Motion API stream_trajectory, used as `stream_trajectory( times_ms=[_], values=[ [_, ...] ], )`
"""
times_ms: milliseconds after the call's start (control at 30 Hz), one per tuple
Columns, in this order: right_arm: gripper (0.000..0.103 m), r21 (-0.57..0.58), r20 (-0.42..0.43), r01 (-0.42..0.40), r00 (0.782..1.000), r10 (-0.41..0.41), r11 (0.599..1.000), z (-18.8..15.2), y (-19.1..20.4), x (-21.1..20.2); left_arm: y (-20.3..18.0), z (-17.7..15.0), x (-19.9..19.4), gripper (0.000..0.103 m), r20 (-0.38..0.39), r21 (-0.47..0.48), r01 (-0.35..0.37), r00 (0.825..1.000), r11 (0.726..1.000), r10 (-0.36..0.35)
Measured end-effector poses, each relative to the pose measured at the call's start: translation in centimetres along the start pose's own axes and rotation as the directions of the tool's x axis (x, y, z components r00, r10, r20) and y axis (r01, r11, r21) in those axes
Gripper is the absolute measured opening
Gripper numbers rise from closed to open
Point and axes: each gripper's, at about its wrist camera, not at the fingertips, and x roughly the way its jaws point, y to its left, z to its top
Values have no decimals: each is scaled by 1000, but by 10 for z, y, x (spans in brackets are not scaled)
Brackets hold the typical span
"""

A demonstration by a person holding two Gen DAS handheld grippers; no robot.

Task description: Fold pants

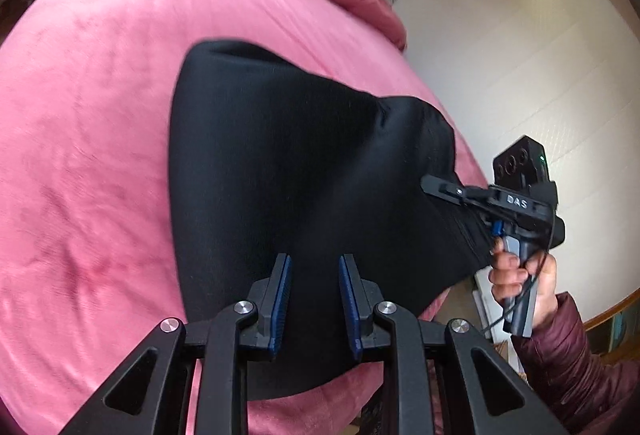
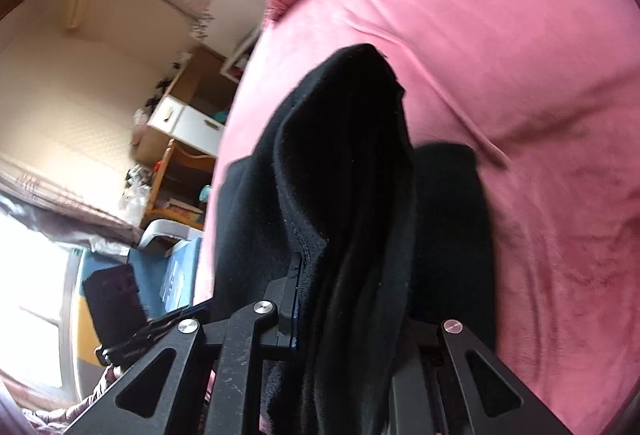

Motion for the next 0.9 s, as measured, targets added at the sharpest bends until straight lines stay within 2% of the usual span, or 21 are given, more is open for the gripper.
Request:
stream_trajectory(
  times_ms=[67, 133, 200, 367, 467, 600, 667, 767, 833, 867, 900],
  values=[
    [25, 24, -1, 24, 1000, -24, 999, -1, -16, -1, -3, -1, 6, 24, -16, 6, -15, 1000, 1000, 15],
    [26, 74, 14, 23, 1000, -24, 997, -4, -27, -5, -2, -1, 10, 24, -26, 3, -14, 1000, 1000, 14],
    [32, 94, 70, 54, 996, -61, 994, -8, -29, -22, -1, 0, 12, 24, -36, -7, -20, 999, 1000, 19],
    [33, 105, 156, 65, 984, -81, 992, -27, -17, -76, -4, 4, 18, 24, -34, -13, -12, 999, 1000, 11],
    [33, 97, 130, 20, 991, -33, 995, -47, -1, -90, -4, 4, 18, 24, -29, -16, -4, 1000, 1000, 4],
    [33, 115, 43, -6, 999, 1, 993, -82, 10, -77, 1, 2, 10, 24, -11, -14, 5, 1000, 1000, -5],
    [33, 133, 30, 32, 999, -36, 991, -90, 9, -65, 1, 1, 6, 24, -6, -10, 1, 1000, 1000, -1],
    [33, 258, 60, 35, 997, -52, 965, -91, -9, -48, 3, -1, -9, 26, 9, -15, 19, 1000, 1000, -19],
    [31, 277, 95, 48, 993, -77, 960, -87, -13, -45, 2, -1, -19, 28, 30, -11, 25, 999, 1000, -24],
    [24, 277, 101, 59, 991, -90, 959, -85, -13, -45, 3, -2, -24, 28, 41, -11, 23, 999, 1000, -23],
    [12, 269, 107, 83, 988, -116, 960, -83, -11, -45, 5, -2, -30, 28, 55, -15, 17, 998, 1000, -16]
  ],
)
